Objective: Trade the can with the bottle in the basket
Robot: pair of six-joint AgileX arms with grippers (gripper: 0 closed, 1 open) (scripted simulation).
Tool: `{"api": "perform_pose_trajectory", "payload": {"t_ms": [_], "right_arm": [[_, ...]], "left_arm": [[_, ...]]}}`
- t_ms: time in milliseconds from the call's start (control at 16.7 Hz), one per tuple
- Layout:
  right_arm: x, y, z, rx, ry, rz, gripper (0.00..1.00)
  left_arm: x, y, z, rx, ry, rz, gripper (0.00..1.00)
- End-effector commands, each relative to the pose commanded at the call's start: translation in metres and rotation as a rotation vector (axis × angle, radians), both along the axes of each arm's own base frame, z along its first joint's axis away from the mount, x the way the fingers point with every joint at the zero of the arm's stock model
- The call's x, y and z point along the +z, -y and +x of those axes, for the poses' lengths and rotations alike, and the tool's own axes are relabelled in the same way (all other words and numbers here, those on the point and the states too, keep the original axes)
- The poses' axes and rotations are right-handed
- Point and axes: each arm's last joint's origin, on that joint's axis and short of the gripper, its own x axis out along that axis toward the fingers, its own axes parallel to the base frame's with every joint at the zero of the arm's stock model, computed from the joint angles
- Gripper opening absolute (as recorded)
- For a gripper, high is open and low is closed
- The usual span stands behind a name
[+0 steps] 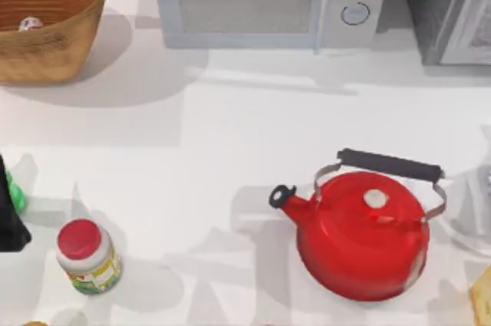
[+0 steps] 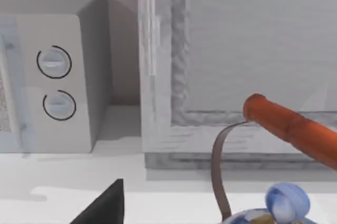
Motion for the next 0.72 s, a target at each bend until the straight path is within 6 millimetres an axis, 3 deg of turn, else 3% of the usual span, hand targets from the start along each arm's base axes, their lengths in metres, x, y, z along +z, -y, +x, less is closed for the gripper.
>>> {"api": "perform_pose_trajectory", "payload": {"t_ms": [300, 540, 720], "right_arm": [[0.000, 0.000, 0.000, 0.000, 0.000, 0.000, 1.00], [0.000, 0.000, 0.000, 0.000, 0.000, 0.000, 1.00], [0.000, 0.000, 0.000, 0.000, 0.000, 0.000, 1.00]], "left_arm": [[0.013, -0.001, 0.000, 0.015, -0.025, 0.000, 1.00], [0.055, -0.005, 0.009, 0.045, -0.130, 0.001, 1.00], [0.097, -0.008, 0.031, 0.058, -0.255, 0.003, 1.00]]}}
